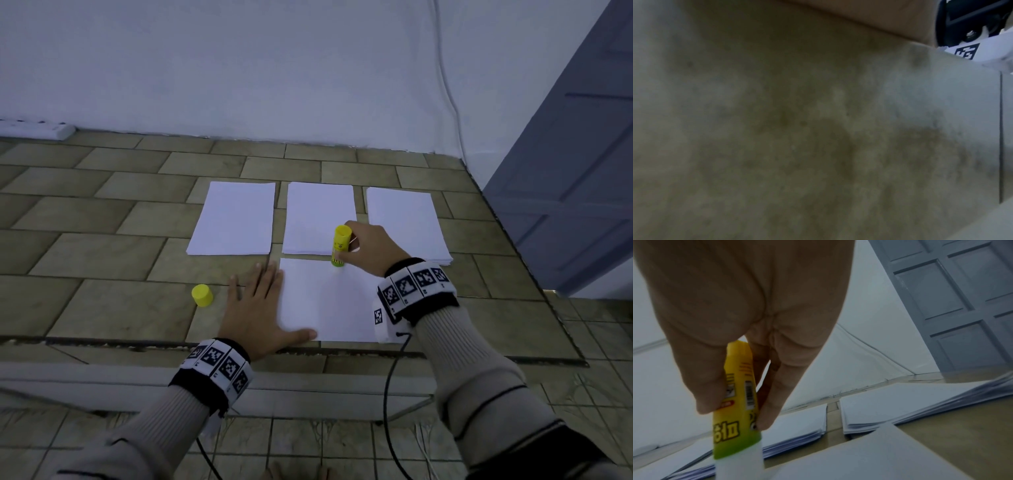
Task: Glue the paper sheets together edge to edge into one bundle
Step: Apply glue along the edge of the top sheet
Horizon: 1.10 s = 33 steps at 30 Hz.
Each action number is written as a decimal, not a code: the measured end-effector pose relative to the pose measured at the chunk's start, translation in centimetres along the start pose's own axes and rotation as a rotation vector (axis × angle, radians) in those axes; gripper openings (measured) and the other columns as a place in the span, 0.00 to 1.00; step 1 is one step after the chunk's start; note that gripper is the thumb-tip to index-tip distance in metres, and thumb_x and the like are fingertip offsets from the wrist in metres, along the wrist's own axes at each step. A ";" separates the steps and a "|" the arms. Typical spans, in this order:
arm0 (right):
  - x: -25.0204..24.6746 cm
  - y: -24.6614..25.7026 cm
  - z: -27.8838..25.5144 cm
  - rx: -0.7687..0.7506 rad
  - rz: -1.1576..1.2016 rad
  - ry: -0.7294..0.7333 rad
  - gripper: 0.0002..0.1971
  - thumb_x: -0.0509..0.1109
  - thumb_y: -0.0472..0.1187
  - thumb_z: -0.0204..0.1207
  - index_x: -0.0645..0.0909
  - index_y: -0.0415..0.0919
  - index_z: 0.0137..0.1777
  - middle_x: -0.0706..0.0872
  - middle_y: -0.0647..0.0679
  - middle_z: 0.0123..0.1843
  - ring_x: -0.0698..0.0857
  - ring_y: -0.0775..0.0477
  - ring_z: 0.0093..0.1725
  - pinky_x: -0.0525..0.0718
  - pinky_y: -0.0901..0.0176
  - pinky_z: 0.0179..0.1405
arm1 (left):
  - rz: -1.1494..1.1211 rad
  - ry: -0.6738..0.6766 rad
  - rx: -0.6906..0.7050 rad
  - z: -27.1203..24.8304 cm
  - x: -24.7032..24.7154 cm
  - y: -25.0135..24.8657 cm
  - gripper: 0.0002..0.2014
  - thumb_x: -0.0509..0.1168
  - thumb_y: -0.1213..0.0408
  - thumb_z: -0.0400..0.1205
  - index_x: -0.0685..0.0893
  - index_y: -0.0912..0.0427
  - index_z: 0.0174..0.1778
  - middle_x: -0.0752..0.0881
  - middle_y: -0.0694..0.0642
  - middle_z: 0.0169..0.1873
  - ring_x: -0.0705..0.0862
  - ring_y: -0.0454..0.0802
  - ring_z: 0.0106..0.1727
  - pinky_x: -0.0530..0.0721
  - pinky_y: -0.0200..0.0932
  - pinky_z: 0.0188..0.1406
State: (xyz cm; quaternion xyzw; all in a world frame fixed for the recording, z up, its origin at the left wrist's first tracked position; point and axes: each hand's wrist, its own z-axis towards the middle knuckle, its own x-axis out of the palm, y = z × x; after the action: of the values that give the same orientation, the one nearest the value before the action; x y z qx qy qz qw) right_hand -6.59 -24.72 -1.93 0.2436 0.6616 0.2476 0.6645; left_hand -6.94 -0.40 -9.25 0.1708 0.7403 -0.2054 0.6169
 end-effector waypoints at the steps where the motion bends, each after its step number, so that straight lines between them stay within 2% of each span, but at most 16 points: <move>1: 0.1 -0.1 0.0 -0.001 0.004 -0.012 0.07 0.72 0.38 0.72 0.78 0.35 0.43 0.89 0.42 0.43 0.87 0.42 0.46 0.84 0.42 0.52 | 0.002 0.002 -0.001 0.0 0.0 0.0 0.68 0.32 0.12 0.55 0.42 0.56 0.86 0.40 0.52 0.86 0.35 0.51 0.85 0.37 0.69 0.81; 6: -0.2 -0.6 -3.0 0.009 0.025 -0.065 0.09 0.72 0.39 0.75 0.79 0.32 0.44 0.89 0.41 0.43 0.87 0.41 0.46 0.85 0.46 0.49 | -0.008 -0.001 0.002 0.0 0.0 0.0 0.70 0.29 0.11 0.53 0.42 0.56 0.86 0.40 0.52 0.86 0.35 0.51 0.85 0.37 0.69 0.81; 9: -0.9 -1.3 -6.4 -0.018 0.077 -0.048 0.06 0.75 0.36 0.73 0.81 0.33 0.43 0.89 0.45 0.43 0.87 0.52 0.44 0.84 0.67 0.43 | 0.004 -0.003 0.001 0.0 0.1 0.0 0.70 0.28 0.11 0.53 0.42 0.56 0.86 0.40 0.52 0.86 0.35 0.51 0.85 0.38 0.69 0.81; 11: -1.6 -1.7 -8.7 -0.002 0.090 -0.017 0.05 0.76 0.36 0.72 0.84 0.37 0.45 0.89 0.51 0.43 0.86 0.59 0.44 0.82 0.74 0.41 | 0.011 -0.002 0.002 0.0 0.2 0.1 0.70 0.28 0.11 0.53 0.41 0.56 0.86 0.39 0.52 0.86 0.35 0.51 0.85 0.38 0.69 0.81; 13: -2.1 -2.2 -10.5 0.019 0.095 -0.003 0.06 0.77 0.38 0.71 0.85 0.43 0.47 0.88 0.55 0.42 0.86 0.61 0.43 0.82 0.73 0.41 | 0.009 -0.007 0.006 0.0 0.1 0.0 0.70 0.29 0.11 0.54 0.42 0.56 0.86 0.40 0.53 0.86 0.35 0.51 0.85 0.38 0.69 0.81; 18: -2.0 -2.8 -12.8 0.030 0.137 -0.035 0.09 0.78 0.35 0.69 0.84 0.46 0.47 0.88 0.55 0.42 0.86 0.59 0.43 0.81 0.73 0.41 | -0.006 -0.025 0.003 0.0 0.2 0.0 0.71 0.28 0.11 0.52 0.45 0.56 0.86 0.41 0.52 0.86 0.37 0.50 0.85 0.38 0.68 0.81; 22: -2.0 -2.8 -11.8 0.016 0.113 -0.066 0.07 0.77 0.35 0.69 0.84 0.43 0.46 0.88 0.54 0.41 0.85 0.58 0.42 0.81 0.73 0.40 | -0.006 -0.031 0.008 0.0 0.2 0.0 0.70 0.30 0.11 0.54 0.46 0.57 0.86 0.43 0.53 0.86 0.38 0.51 0.86 0.40 0.68 0.81; 25: -2.3 -3.0 -10.1 0.024 0.081 -0.090 0.06 0.77 0.34 0.69 0.84 0.37 0.45 0.89 0.49 0.42 0.85 0.57 0.41 0.80 0.75 0.39 | 0.010 -0.014 0.002 0.0 0.1 0.0 0.70 0.28 0.11 0.53 0.44 0.57 0.86 0.42 0.52 0.86 0.36 0.51 0.85 0.39 0.68 0.81; 28: -2.9 -3.5 -7.8 0.036 0.021 -0.110 0.06 0.76 0.35 0.71 0.81 0.37 0.43 0.88 0.46 0.42 0.86 0.52 0.42 0.84 0.66 0.41 | -0.007 -0.017 0.005 0.0 0.0 0.0 0.70 0.29 0.11 0.53 0.44 0.57 0.86 0.42 0.53 0.86 0.36 0.51 0.85 0.39 0.69 0.81; 33: -3.4 -4.6 -4.6 0.084 -0.081 -0.201 0.07 0.75 0.36 0.72 0.79 0.38 0.44 0.87 0.45 0.43 0.85 0.46 0.44 0.83 0.58 0.46 | -0.005 0.001 0.001 0.0 0.0 0.0 0.70 0.28 0.11 0.53 0.41 0.57 0.86 0.39 0.53 0.86 0.34 0.51 0.85 0.37 0.68 0.81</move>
State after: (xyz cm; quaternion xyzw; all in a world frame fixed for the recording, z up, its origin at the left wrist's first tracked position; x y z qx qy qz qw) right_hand -11.15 -30.44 -2.33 0.2680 0.6108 0.1668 0.7261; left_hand -6.98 -0.38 -9.24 0.1692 0.7408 -0.2073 0.6161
